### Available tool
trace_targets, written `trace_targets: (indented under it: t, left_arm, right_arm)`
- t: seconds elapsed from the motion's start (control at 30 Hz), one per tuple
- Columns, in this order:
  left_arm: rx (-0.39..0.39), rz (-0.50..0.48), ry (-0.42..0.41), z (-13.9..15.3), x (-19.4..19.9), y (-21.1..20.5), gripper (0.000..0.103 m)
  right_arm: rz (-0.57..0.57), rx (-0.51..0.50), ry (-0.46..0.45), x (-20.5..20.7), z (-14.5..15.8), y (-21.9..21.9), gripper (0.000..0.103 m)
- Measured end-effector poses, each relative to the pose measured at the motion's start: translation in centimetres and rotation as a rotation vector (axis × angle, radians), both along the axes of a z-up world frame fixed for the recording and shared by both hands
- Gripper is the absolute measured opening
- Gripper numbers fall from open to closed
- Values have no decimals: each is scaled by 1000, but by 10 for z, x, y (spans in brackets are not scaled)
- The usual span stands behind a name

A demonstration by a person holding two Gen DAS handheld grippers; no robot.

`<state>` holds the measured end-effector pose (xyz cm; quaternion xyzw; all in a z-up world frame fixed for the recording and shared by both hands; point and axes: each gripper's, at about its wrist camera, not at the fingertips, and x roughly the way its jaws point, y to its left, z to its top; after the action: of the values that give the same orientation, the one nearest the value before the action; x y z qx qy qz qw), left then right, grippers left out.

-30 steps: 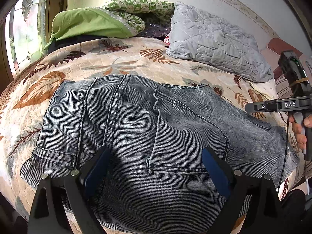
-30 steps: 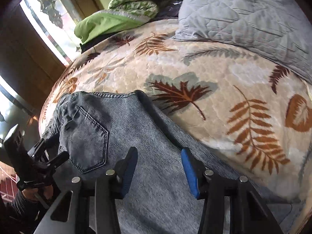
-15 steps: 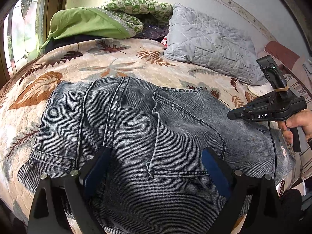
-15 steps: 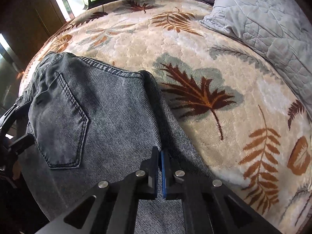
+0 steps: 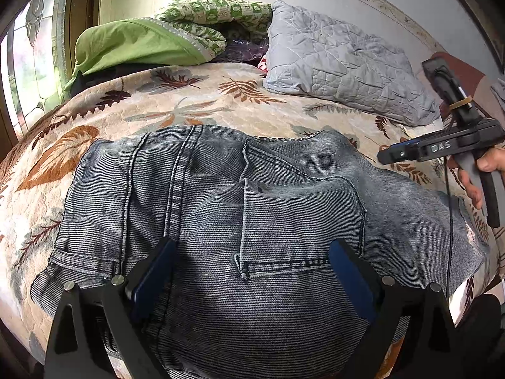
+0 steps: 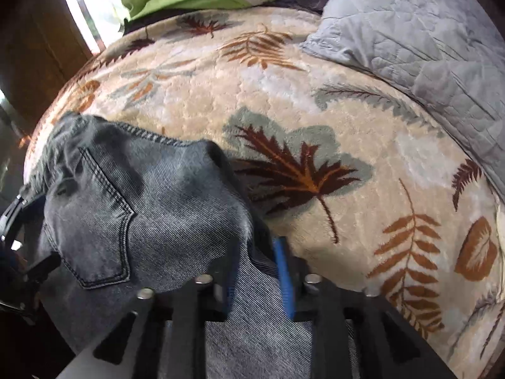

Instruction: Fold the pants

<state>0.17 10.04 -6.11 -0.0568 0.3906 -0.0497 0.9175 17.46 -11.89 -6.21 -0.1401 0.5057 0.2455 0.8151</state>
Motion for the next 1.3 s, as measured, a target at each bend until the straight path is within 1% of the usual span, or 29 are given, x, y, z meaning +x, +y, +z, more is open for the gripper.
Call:
trace_targets:
  t: [0.03, 0.1, 0.17, 0.23, 0.27, 0.3, 0.37, 0.4, 0.43, 0.47, 0.5, 0.53, 0.57, 0.6, 0.63, 0.67, 0.7, 0.73, 0.8, 0.87, 0.9, 1.0, 1.03, 1.07, 1.13, 1.17, 1.2, 1.27, 1.3]
  left_arm:
    - [-7, 2, 0, 0, 0, 1, 97]
    - [-14, 4, 0, 0, 0, 2, 97]
    - [-8, 7, 0, 1, 0, 1, 97]
    - [0, 12, 0, 0, 0, -1, 97]
    - [1, 14, 1, 1, 0, -1, 97]
    - [-1, 17, 0, 1, -1, -1, 97]
    - [-34, 29, -21, 6, -5, 3, 97]
    - [-42, 46, -55, 13, -10, 6, 97]
    - [-40, 62, -108, 21, -16, 10, 97]
    - [-36, 82, -165, 30, -23, 13, 97]
    - [-32, 104, -208, 35, -27, 16, 97]
    - [-28, 122, -221, 37, -27, 18, 97]
    - [-17, 131, -189, 33, -22, 18, 97]
    - [-2, 136, -116, 22, -14, 18, 97]
    - [3, 148, -20, 8, -3, 20, 97]
    - [-1, 163, 48, -2, 5, 22, 97]
    - [4, 168, 34, -1, 5, 21, 97]
    - [8, 166, 17, 1, 3, 20, 97]
    - [12, 163, 24, -1, 2, 20, 97]
    - [13, 157, 23, -1, 1, 20, 97]
    - [13, 154, 23, -1, 1, 21, 97]
    - [10, 149, 25, -1, 1, 21, 97]
    - [10, 146, 24, -1, 1, 21, 97]
    - [10, 144, 24, -1, 1, 21, 97]
    - [7, 144, 24, -1, 2, 22, 97]
    - [8, 145, 23, -1, 2, 21, 97]
    - [13, 146, 23, -1, 2, 21, 97]
    - [23, 145, 23, -2, 2, 20, 97]
    - [23, 144, 22, -2, 2, 20, 97]
  right_arm:
    - [-49, 47, -23, -6, 13, -16, 67]
    - [-138, 163, -42, -22, 35, -55, 67]
    - [-225, 281, -10, -38, 44, -94, 67]
    - [-273, 401, 56, -56, 35, -125, 68]
    - [-304, 395, 88, -61, 22, -137, 68]
    - [-358, 336, 108, -64, 5, -147, 68]
    - [-511, 141, 169, -62, -39, -171, 68]
    - [-544, 148, 161, -64, -47, -184, 62]
    - [-548, 200, 131, -68, -39, -189, 62]
    - [-560, 217, 120, -70, -30, -190, 62]
    - [-561, 226, 92, -71, -17, -188, 62]
    - [-554, 223, 44, -72, -3, -182, 62]
    - [-539, 205, -3, -72, 11, -173, 62]
    - [-503, 209, -36, -70, 24, -160, 63]
    - [-452, 238, -44, -66, 34, -145, 64]
    - [-396, 269, -32, -62, 41, -127, 64]
    - [-337, 291, -17, -54, 45, -107, 64]
    - [-285, 302, -6, -45, 46, -82, 64]
    - [-205, 302, 1, -29, 46, -38, 64]
    - [-158, 289, 7, -9, 41, -2, 64]
    - [-141, 282, 28, 3, 33, 14, 64]
    - [-110, 195, 88, 35, 4, 51, 63]
    - [-98, 166, 127, 42, -8, 57, 37]
    - [-96, 134, 147, 45, -16, 63, 22]
    - [-83, 94, 116, 47, -21, 71, 9]
    - [-79, 73, 83, 43, -18, 75, 9]
    - [-88, 33, 29, 41, -16, 78, 9]
    - [-118, -81, -111, 38, -14, 84, 9]
    - [-125, -87, -135, 37, -15, 83, 10]
